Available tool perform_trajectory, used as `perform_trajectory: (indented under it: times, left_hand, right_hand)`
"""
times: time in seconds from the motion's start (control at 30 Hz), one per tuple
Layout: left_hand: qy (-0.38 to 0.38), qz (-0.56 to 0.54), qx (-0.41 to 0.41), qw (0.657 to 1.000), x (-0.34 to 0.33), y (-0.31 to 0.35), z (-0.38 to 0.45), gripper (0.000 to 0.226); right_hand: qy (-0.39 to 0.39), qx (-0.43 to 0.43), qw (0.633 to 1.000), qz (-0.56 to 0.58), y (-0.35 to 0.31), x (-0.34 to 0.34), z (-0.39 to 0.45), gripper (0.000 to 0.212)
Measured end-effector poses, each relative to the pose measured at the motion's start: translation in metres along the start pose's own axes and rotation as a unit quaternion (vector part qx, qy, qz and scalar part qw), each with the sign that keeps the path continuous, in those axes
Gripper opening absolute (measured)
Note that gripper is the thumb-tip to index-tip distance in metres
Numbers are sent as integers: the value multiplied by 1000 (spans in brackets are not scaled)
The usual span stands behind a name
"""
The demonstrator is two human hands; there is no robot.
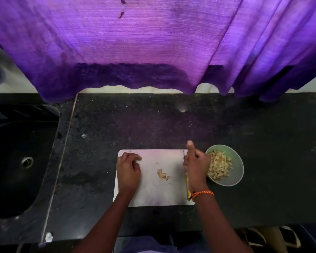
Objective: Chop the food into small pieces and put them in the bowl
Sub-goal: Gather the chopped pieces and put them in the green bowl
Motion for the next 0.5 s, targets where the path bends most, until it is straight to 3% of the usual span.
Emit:
perform_trajectory:
  times: [0.13,0.27,0.37,0.5]
  left_hand:
    - [-5,5,0,1000,-1,-2,1,44]
    - [-12,6,-1,1000,0,-4,1,44]
    - [-16,5,-2,1000,0,-4,1,44]
    - [-15,-3,-3,1000,0,-4,1,45]
  right_hand:
    - [-32,10,998,-52,21,-34,-18,63]
    - [-44,75,964,-251,43,-51,-27,72]
    - [-79,173,895,-404,45,-57,-34,54]
    - [-135,284,830,-461,45,-63,-43,22]
Point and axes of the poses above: each hand's wrist, its own z-axis towards the middle knuckle, its own x-axis out of the back of the hand, y = z × x, the point moved 2 cm from there along z, towards the middle knuckle, and after that the axes turned 3 degrees about y, right-handed, at the moved point
